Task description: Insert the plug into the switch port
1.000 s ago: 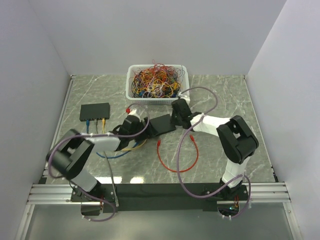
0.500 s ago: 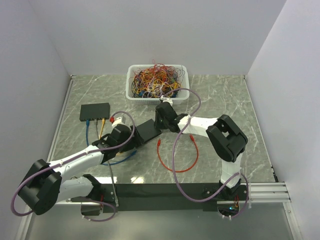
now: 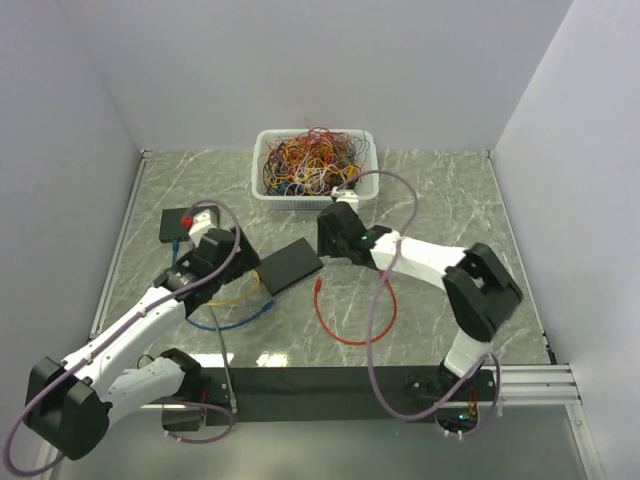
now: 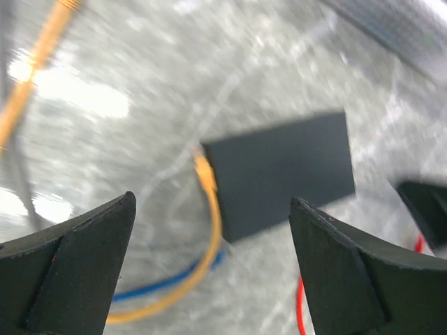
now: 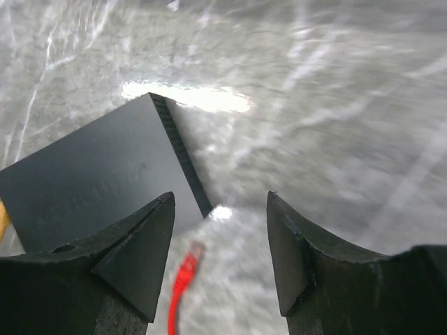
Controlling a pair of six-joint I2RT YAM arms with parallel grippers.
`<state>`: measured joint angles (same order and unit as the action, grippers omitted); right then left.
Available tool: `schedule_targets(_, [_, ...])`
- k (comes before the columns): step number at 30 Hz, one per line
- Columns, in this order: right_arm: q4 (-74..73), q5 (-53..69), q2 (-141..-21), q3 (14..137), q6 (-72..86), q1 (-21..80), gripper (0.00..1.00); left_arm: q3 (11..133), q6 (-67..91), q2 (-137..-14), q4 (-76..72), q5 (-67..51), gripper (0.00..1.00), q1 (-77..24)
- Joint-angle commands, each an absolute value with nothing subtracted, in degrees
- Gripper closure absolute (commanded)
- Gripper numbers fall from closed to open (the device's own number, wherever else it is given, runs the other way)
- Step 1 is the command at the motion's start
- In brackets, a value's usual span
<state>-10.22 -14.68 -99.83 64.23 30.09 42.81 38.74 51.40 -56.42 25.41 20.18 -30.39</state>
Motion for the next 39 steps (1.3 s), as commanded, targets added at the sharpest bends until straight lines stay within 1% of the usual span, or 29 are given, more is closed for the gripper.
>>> schedule_targets(1, [-12.74, -21.00, -92.30, 60.04, 29.79, 41.84, 0.37, 40.87, 48.17, -56.07, 28.31, 22.68, 0.02, -27.08])
schedule_targets(3, [-13.27, -20.23, -89.31, 55.84, 31.89, 39.13, 0.37, 42.27, 49.30, -57.74, 29.61, 21.71, 0.02, -24.54])
schedule_targets(7, [-13.01, -16.97, -85.70, 49.58, 34.62, 34.55, 0.37, 45.78, 48.25, -62.48, 28.83, 21.18, 0.02, -23.12])
schedule_targets(10, [-12.83, -14.86, -83.15, 45.27, 36.12, 32.26, 0.39, 46.67, 47.29, -61.62, 25.76, 20.04, 0.03, -22.59])
schedule_targets(15, [-12.31, -13.80, -78.93, 40.00, 38.76, 31.03, 0.40, 46.32, 45.79, -59.94, 18.82, 14.42, 0.04, -22.59])
schedule_targets(20, [-12.13, -12.83, -79.53, 39.11, 39.64, 30.06, 0.42, 48.51, 45.26, -62.84, 17.49, 11.43, 0.08, -22.59])
schedule_targets(25, [-11.78, -11.69, -82.08, 39.29, 39.99, 29.01, 0.46, 47.20, 45.35, -62.67, 16.35, 10.37, 0.08, -22.59])
schedule_targets(33, [-12.30, -12.13, -84.02, 40.16, 40.78, 27.95, 0.47, 46.06, 45.18, -62.22, 15.82, 10.28, 0.08, -22.59])
schedule_targets(35, [-12.31, -11.34, -84.99, 40.51, 40.34, 27.95, 0.50, 46.14, 45.18, -62.49, 15.65, 10.11, 0.08, -22.59])
schedule_targets(36, [-12.13, -10.90, -85.08, 40.43, 40.34, 27.95, 0.58, 46.14, 45.18, -62.66, 15.56, 10.02, 0.08, -22.59])
schedule_targets(38, [-11.34, -9.76, -85.43, 39.82, 40.43, 27.95, 0.68, 46.05, 45.18, -62.84, 15.38, 10.02, 0.08, -22.59])
schedule_targets(39, [-11.16, -9.41, -85.43, 39.64, 40.43, 27.95, 0.77, 45.97, 45.18, -62.75, 15.29, 10.02, 0.08, -22.59])
